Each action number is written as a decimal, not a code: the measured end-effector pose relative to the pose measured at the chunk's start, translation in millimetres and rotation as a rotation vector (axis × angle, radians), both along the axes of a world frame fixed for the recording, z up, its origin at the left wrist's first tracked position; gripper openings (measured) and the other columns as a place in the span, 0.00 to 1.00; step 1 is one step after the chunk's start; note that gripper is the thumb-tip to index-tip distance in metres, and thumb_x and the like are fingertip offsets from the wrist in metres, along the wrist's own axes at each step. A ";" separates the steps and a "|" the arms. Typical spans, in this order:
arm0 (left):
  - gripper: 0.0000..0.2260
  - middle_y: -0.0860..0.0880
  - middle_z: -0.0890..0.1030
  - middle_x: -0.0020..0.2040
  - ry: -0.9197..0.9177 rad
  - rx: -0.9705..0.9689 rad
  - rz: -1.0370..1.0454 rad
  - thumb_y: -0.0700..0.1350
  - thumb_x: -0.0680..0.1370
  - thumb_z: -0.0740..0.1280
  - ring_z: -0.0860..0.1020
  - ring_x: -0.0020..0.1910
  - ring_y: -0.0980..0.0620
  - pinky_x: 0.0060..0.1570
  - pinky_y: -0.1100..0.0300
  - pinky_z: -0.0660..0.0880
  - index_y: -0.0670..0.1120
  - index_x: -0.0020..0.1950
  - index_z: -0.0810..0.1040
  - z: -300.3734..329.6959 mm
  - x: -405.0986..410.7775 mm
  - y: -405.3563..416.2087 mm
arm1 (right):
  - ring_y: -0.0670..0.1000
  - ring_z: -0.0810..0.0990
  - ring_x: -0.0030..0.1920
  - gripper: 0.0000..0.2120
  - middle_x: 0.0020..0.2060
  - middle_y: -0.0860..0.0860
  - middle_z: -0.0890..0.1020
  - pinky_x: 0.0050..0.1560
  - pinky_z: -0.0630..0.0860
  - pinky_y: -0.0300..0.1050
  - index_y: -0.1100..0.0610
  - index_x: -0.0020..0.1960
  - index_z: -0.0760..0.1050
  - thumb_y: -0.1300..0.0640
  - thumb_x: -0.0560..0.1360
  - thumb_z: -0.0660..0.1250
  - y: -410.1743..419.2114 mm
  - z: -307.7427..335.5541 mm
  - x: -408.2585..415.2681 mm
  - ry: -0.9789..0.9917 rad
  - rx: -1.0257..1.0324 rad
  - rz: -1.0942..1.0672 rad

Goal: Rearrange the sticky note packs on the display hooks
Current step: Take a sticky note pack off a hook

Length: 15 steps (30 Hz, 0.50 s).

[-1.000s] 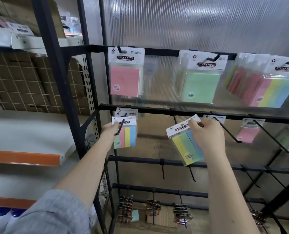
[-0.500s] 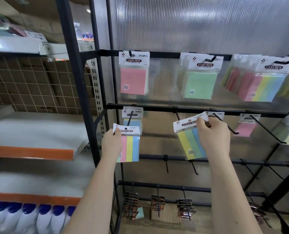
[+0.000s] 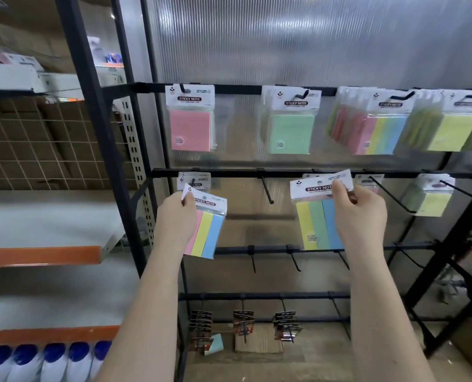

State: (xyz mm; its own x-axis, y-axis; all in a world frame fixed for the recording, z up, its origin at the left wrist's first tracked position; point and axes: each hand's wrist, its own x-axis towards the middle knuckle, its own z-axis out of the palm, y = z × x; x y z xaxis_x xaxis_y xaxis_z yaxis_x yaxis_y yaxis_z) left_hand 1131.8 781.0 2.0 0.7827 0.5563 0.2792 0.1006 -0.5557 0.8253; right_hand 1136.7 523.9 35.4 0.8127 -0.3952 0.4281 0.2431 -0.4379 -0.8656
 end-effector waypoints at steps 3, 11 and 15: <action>0.15 0.49 0.74 0.35 0.019 0.066 0.004 0.49 0.83 0.53 0.72 0.31 0.55 0.28 0.61 0.63 0.44 0.43 0.72 7.8 1.0 -16.7 | 0.45 0.59 0.22 0.23 0.19 0.45 0.61 0.27 0.56 0.40 0.54 0.29 0.55 0.51 0.78 0.62 -17.6 3.1 -0.6 -0.036 0.089 -0.011; 0.15 0.50 0.74 0.35 -0.016 0.133 -0.068 0.48 0.82 0.53 0.70 0.32 0.55 0.29 0.59 0.62 0.43 0.40 0.71 23.0 15.9 -93.3 | 0.44 0.57 0.25 0.22 0.25 0.46 0.60 0.27 0.54 0.38 0.57 0.31 0.58 0.48 0.78 0.61 -94.4 1.3 5.1 -0.089 0.141 -0.024; 0.15 0.47 0.75 0.37 -0.038 0.120 -0.095 0.47 0.82 0.53 0.72 0.36 0.49 0.34 0.56 0.66 0.42 0.40 0.72 22.4 22.6 -150.7 | 0.46 0.63 0.32 0.22 0.32 0.63 0.70 0.34 0.59 0.43 0.69 0.42 0.73 0.48 0.77 0.64 -155.3 0.7 8.7 -0.081 0.123 0.025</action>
